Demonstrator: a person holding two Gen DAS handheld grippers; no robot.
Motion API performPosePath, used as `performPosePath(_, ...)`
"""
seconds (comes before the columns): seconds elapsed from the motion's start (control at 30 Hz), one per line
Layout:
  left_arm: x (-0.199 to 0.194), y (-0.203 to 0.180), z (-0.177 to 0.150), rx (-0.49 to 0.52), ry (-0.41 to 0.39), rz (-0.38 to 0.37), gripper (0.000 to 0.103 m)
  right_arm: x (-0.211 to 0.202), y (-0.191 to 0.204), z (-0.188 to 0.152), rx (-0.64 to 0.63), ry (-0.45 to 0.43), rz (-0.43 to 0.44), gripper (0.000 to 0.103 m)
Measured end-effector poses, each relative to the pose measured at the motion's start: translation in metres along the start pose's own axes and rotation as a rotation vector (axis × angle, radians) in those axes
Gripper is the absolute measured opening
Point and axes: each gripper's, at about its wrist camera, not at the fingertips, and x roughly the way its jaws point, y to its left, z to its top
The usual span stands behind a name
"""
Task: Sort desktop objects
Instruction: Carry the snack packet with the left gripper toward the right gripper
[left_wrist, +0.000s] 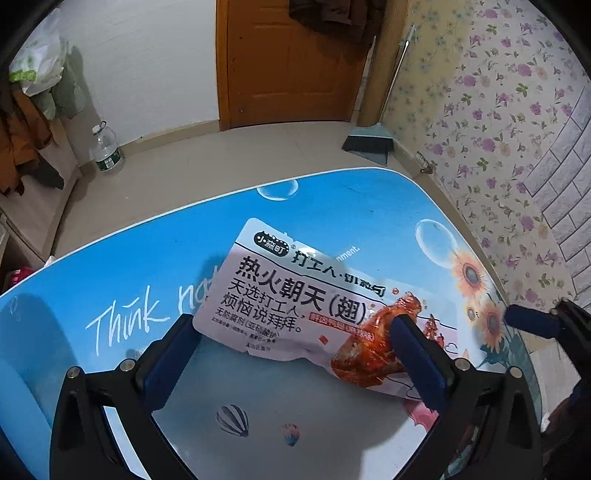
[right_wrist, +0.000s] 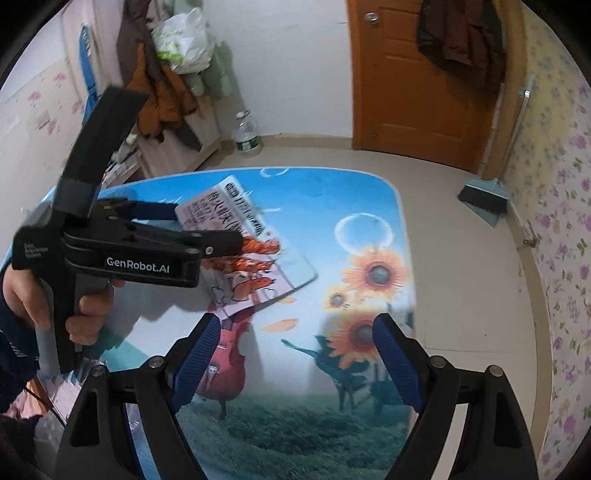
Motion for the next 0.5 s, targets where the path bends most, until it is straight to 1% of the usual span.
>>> performPosePath(0.07, -0.001, 0.0, -0.002, 0.005, 0.004, -0.01, 0.103, 0.004, 0.006, 0.003, -0.018, -0.002, 0.03, 0.086)
performPosePath(0.17, -0.004, -0.002, -0.004, 0.011, 0.007, -0.022, 0.103, 0.009, 0.009, 0.007, -0.005, 0.003, 0.125, 0.086)
performPosePath(0.3, -0.006, -0.002, -0.005, 0.01, 0.007, -0.038, 0.103, 0.015, 0.013, 0.004, -0.005, 0.013, 0.115, 0.086)
performPosePath(0.33, -0.007, -0.002, -0.006, 0.012, 0.006, -0.044, 0.103, 0.014, 0.013, 0.004, -0.007, 0.001, 0.112, 0.086)
performPosePath(0.43, -0.009, -0.005, -0.011, 0.017, 0.0, -0.078, 0.103, 0.015, 0.012, 0.008, 0.004, -0.004, 0.121, 0.086)
performPosePath(0.5, -0.011, -0.008, -0.014, 0.034, 0.001, -0.095, 0.103, 0.017, 0.012, 0.011, 0.012, -0.001, 0.11, 0.086)
